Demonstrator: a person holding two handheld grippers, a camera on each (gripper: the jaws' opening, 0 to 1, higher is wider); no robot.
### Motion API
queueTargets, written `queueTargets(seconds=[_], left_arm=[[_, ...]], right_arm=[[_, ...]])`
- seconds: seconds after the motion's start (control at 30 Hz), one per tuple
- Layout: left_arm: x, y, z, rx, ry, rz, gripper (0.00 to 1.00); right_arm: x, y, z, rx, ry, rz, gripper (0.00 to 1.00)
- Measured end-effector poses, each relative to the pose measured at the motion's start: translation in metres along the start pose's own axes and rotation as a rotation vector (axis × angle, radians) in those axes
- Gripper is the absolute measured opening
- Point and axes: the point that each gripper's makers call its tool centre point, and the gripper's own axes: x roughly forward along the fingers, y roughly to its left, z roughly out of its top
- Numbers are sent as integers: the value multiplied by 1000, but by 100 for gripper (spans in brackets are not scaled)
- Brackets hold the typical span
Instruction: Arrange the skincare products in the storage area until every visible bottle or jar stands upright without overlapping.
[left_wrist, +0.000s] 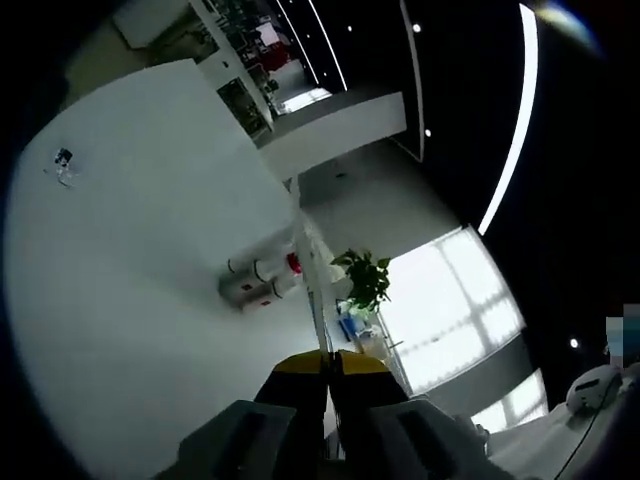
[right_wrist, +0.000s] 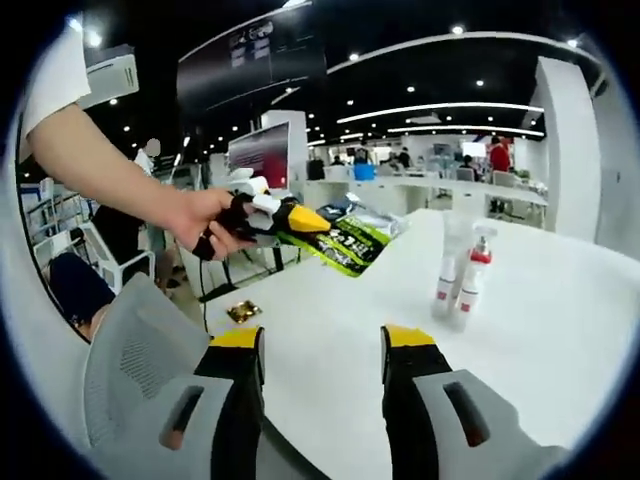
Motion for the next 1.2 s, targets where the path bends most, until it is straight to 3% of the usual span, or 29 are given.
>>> queueTargets(seconds=[0.37, 0.7, 0.93, 1.2], left_arm=[[9, 23, 37, 2, 3, 52, 3], [24, 46, 53, -10, 43, 97, 3], [41, 71, 63, -31, 74, 151, 3], [56, 103, 65, -59, 97, 213, 3]], right_arm=[[2, -7, -2, 19, 11, -26, 50], [3, -15, -6, 25, 34, -64, 50], [5, -14, -6, -21, 40, -79, 51], [4, -19, -8, 28, 41, -89, 52]])
